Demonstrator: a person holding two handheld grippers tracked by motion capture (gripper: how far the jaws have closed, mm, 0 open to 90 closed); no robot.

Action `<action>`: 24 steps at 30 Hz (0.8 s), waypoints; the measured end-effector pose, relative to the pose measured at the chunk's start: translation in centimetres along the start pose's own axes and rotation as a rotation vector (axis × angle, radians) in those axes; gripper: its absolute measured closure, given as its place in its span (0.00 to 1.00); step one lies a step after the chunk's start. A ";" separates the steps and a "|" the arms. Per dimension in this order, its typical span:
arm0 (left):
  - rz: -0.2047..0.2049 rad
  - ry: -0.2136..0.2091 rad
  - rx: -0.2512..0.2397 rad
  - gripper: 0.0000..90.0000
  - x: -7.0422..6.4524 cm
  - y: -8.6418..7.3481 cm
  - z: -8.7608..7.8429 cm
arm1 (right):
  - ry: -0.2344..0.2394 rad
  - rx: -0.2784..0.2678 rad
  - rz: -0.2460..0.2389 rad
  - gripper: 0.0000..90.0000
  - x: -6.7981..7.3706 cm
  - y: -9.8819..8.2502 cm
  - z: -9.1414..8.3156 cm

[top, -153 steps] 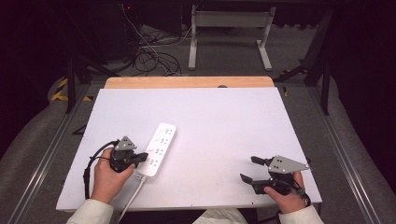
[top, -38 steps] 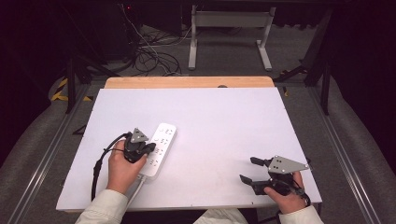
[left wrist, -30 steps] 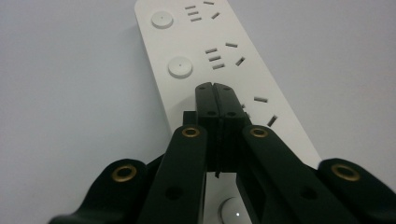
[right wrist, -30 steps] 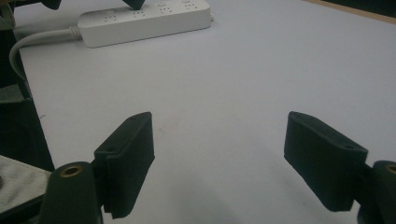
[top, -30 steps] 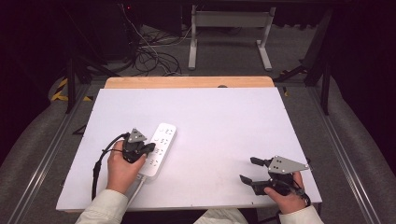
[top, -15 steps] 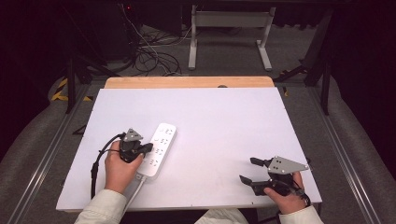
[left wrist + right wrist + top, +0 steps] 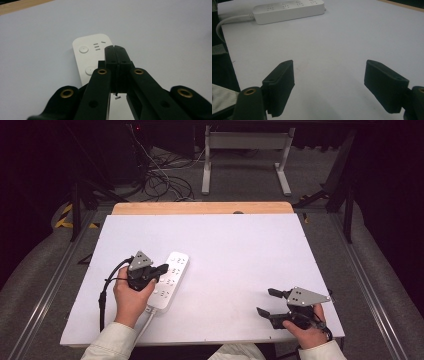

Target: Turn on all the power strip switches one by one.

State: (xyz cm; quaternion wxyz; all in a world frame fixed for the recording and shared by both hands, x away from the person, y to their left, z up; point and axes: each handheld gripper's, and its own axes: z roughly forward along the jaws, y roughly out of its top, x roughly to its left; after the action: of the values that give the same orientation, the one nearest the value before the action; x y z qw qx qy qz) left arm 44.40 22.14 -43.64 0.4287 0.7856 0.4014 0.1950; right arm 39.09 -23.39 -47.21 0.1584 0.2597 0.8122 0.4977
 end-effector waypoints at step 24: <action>-0.020 0.031 0.066 1.00 1.7 -0.7 3.6 | 0.002 0.004 0.006 0.27 -0.1 -0.1 0.1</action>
State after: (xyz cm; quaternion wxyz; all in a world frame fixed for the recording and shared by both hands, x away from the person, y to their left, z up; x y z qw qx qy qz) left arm 47.49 21.84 -46.27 0.3981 0.7921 0.4222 0.1895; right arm 39.20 -23.43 -47.32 0.1556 0.2619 0.8125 0.4970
